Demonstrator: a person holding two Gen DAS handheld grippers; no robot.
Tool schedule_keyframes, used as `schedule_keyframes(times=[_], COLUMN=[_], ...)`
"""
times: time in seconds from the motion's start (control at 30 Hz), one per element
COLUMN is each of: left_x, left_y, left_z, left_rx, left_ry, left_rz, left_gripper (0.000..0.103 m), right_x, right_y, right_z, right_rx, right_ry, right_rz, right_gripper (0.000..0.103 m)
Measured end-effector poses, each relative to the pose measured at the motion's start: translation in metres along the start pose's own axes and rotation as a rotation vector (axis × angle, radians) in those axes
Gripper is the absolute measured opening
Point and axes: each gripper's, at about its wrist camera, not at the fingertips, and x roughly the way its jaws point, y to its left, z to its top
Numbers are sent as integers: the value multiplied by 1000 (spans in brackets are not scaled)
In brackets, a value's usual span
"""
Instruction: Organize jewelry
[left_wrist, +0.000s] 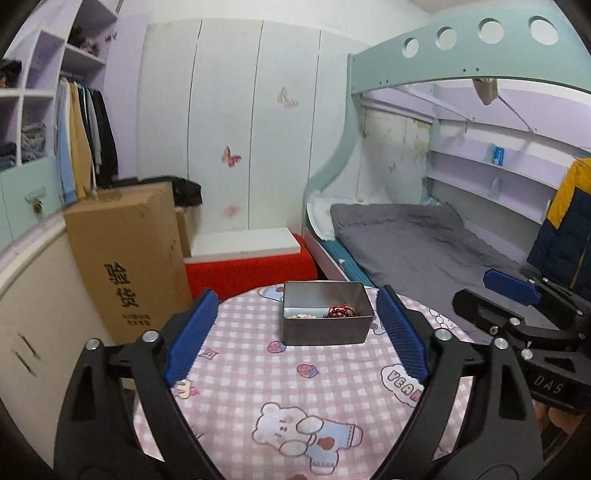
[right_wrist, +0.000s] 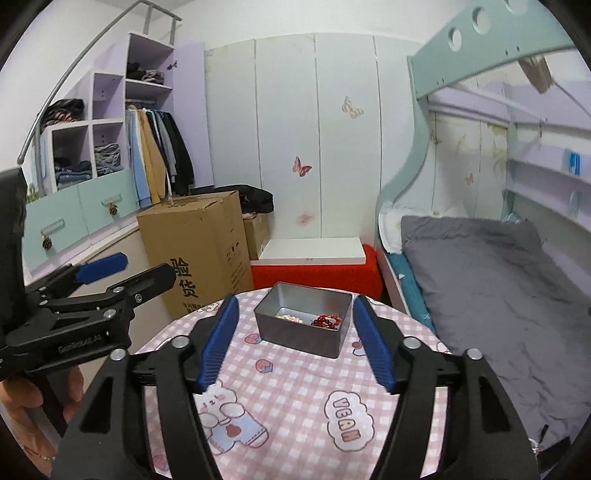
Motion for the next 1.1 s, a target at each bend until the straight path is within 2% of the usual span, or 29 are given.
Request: schedule_keyframes(times=[0.23,0.5,0.97,1.1], left_x=[-47,-83,-116,-122], left_y=[-7,-11,-15,-23], left_z=[-5,-9,2,5], left_rx=[13,-8,-2,28], left_ry=[-71,-111,-156,-170], left_rz=[43,48,83,88], left_gripper=[93,96,96,96], right_x=[-38,-71,-105,-110], right_y=[13,22,31,31], right_z=[-4,-7,-6,-6], right_rx=[-27,-41,-77,-70], right_ry=[-64,-126,-180,-192], right_rz=[-47,-72,-110,-116], right_gripper=[75,87,93,94])
